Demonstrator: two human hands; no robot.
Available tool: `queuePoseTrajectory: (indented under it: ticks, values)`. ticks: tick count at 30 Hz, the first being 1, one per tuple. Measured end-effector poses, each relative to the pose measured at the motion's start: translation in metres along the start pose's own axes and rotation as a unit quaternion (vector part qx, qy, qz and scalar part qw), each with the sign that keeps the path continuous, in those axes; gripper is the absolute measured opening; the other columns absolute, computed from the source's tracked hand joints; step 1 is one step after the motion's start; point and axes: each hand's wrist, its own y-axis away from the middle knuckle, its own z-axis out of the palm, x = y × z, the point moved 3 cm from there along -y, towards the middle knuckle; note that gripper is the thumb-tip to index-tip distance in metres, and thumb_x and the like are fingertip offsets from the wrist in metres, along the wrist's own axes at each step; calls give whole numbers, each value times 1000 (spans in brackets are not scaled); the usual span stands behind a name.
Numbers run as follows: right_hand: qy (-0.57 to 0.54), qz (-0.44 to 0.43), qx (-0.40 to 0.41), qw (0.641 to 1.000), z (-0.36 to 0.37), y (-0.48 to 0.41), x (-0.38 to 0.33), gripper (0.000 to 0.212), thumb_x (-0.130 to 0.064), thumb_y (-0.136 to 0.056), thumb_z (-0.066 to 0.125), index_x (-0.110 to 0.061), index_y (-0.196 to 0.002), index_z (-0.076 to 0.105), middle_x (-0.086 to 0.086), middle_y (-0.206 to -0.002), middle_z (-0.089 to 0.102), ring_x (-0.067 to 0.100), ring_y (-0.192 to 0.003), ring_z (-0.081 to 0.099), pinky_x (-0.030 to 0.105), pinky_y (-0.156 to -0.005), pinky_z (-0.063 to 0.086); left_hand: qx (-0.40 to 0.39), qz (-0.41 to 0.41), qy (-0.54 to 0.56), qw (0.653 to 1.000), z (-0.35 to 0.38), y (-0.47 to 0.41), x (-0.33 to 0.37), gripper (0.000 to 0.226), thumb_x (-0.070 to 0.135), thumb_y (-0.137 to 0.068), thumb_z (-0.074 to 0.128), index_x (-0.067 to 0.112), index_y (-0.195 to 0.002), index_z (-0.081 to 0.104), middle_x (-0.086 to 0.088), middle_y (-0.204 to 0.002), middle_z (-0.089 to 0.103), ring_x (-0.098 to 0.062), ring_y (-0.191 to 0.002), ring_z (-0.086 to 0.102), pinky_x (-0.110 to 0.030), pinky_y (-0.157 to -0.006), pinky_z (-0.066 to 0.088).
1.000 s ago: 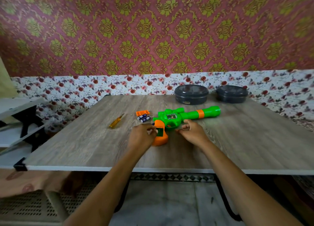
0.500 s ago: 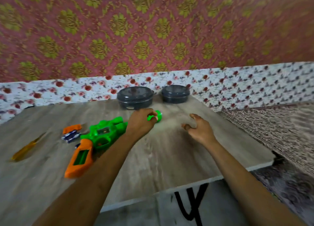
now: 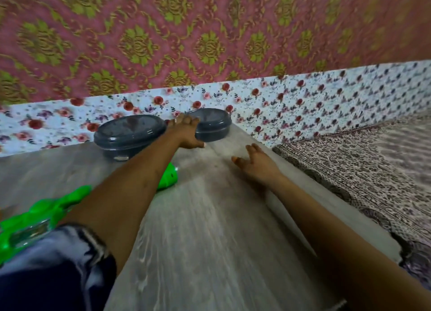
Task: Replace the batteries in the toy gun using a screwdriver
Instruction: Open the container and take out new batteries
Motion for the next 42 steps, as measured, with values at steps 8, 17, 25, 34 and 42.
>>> queuePoseTrajectory:
  ticks: [8, 17, 25, 34, 42]
  values:
    - [110, -5, -31, 993, 18, -9, 16, 72, -54, -94, 29, -10, -148, 12, 10, -157, 9, 24, -145, 10, 37, -118, 8, -37, 15, 5, 999, 11, -41, 3, 94, 52, -83, 61, 16, -151, 7, -11, -158, 9, -31, -144, 12, -48, -115, 21]
    - [106, 14, -36, 994, 13, 30, 13, 69, -54, -95, 23, -12, -148, 11, 9, -157, 7, 23, -145, 7, 39, -119, 6, -20, 89, 6, 996, -7, 29, 40, 68, 29, -85, 59, 20, -146, 30, -12, -147, 37, -31, -128, 41, -40, -104, 40]
    - [97, 37, -33, 994, -4, 159, 29, 74, -56, -94, 23, -9, -149, 4, 11, -158, 3, 22, -146, 4, 36, -118, 3, -8, 148, 5, 989, -38, 171, 101, 35, 17, -83, 59, 19, -119, 58, -6, -119, 61, -26, -105, 56, -30, -80, 43]
    - [-56, 33, 53, 996, -18, 263, 25, 121, -63, -69, 65, -1, -146, -5, 15, -156, 6, 27, -143, 15, 36, -116, 19, 57, 258, 110, 958, -44, 288, 129, 40, 27, -79, 69, 24, -118, 61, 5, -130, 54, -19, -122, 40, -29, -94, 30]
    - [-141, 43, 66, 987, -18, 254, 9, 143, -53, -44, 86, -9, -146, -5, 11, -149, 31, 28, -134, 36, 38, -109, 34, 51, 261, 58, 962, -38, 298, 124, 68, 38, -75, 72, 28, -135, 42, 5, -139, 50, -19, -122, 49, -30, -93, 41]
